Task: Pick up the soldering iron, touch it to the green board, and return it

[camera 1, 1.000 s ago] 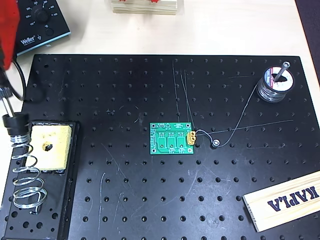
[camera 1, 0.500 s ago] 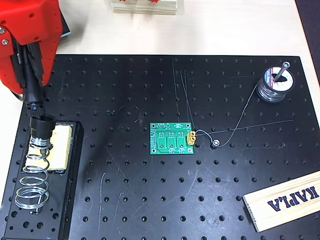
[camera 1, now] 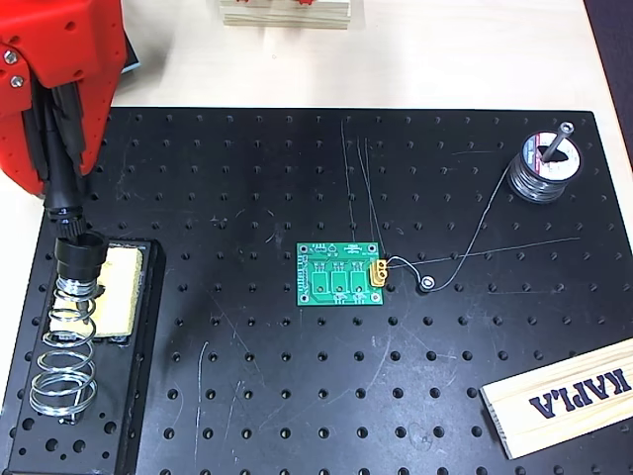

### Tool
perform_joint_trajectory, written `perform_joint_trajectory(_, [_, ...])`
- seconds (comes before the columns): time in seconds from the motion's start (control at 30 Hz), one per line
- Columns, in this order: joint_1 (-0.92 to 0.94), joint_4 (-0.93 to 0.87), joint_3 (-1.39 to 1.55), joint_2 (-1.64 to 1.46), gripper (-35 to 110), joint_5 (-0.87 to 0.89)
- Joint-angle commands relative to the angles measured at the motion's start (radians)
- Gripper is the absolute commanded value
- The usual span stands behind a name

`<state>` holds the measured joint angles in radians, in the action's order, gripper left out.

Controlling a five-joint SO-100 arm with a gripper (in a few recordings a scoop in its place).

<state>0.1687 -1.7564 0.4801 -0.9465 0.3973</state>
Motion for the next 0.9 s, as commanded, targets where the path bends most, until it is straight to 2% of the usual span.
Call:
perform_joint_trajectory(0.0, [0.006, 0.006, 0.017, 0.005, 8, -0.054])
perform_joint_trajectory(0.63, [0.058, 0.015, -0.158, 0.158, 12, -0.158])
perform_joint_trajectory(0.87, [0.023, -0.078, -0.531, 0.322, 16, -0.239])
